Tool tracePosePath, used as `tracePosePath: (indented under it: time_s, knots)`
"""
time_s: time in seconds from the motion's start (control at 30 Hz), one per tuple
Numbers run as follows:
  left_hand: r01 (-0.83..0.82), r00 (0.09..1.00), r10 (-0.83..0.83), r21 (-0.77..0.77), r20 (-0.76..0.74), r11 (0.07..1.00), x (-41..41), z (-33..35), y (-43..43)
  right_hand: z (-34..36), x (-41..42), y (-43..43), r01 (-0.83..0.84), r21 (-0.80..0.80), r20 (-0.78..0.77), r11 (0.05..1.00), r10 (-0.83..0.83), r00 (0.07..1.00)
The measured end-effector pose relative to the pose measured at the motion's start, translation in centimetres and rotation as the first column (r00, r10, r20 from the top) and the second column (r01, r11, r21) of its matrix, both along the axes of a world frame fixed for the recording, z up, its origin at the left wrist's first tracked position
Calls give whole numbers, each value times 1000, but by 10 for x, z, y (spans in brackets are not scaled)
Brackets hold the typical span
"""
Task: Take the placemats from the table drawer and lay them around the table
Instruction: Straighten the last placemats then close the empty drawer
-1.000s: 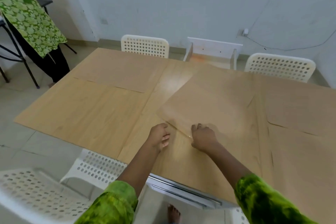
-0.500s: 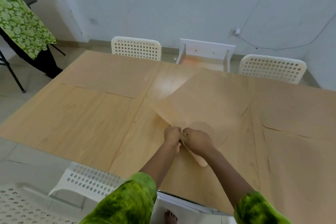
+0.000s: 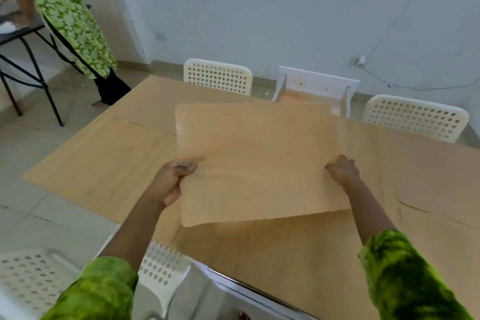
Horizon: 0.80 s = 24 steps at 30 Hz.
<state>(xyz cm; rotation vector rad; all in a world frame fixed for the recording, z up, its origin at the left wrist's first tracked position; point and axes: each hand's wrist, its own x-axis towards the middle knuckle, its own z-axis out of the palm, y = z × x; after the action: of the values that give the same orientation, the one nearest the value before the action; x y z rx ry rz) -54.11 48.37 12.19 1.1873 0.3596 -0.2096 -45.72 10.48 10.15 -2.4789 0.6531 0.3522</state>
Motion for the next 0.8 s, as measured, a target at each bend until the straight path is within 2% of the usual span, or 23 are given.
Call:
tracePosePath:
  time_s: [0.07,0.2,0.33,0.4,0.57,0.8]
  knots:
    - [27,999,-27,5,-19,1000,-9,4,26,0,0,3,94,122,19,988,-97,995]
    - [58,998,-56,42,-41,997,-28,11,80,6,-15,25,117,448,-9,886,-127,992]
    - [38,998,-31,112,-62,993,-46,16,132,9,-38,69,147,607,-98,781,-109,989]
    - [41,998,-33,138,-59,990,-56,17,158,12,-50,97,143,710,-98,690,-104,990]
    - [0,1000,4,147,-26,989,-82,22,231,14,-99,177,124,767,4,630,-198,980]
    - [56,996,-70,215,58,975,-97,41,323,2,-143,277,133,810,100,571,-359,928]
